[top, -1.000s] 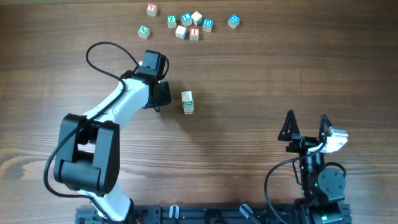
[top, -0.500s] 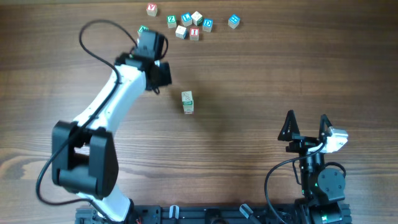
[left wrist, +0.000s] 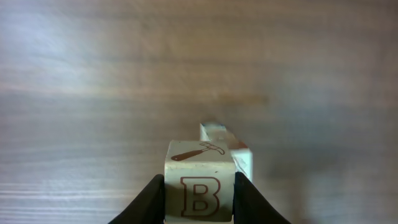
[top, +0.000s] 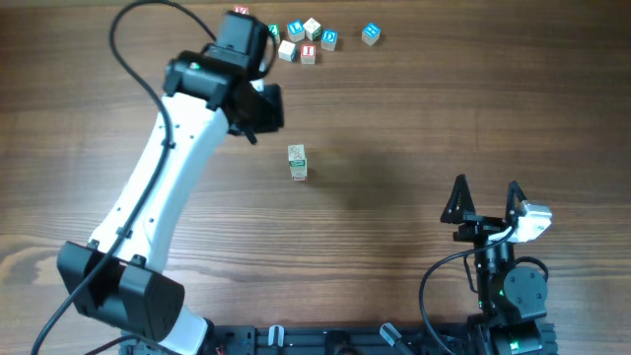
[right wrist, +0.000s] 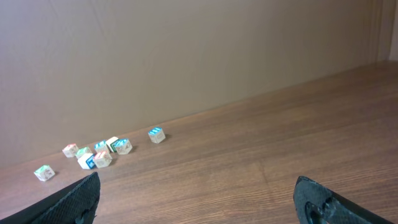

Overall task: Form a tower
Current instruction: 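Lower the 'B' block onto the red 'I' block and release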

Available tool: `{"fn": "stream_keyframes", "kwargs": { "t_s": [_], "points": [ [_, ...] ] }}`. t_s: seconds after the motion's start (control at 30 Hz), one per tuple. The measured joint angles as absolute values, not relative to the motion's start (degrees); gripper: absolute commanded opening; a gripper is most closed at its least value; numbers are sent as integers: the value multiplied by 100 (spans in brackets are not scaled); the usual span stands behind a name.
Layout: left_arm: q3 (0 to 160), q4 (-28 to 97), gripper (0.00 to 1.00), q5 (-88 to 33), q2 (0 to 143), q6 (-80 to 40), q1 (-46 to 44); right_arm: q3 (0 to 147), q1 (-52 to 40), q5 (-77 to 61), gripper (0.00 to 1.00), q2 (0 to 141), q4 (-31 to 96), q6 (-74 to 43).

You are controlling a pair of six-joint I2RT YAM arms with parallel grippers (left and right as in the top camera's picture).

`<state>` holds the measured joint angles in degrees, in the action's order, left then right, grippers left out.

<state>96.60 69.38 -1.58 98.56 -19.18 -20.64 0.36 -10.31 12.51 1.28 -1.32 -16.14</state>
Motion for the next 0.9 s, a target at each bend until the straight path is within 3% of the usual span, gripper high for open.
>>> {"fn": "stream_keyframes", "kwargs": {
  "t_s": [0.27,0.9],
  "points": [
    [9660,6991,27,-189,9944,-1959,-2617,36,-1031,1251,100,128,-132,-1614],
    [9341,6871,25,-200,10213,-2740,-2727,36,-1031,1251,100,128,-132,-1614]
  ]
}}
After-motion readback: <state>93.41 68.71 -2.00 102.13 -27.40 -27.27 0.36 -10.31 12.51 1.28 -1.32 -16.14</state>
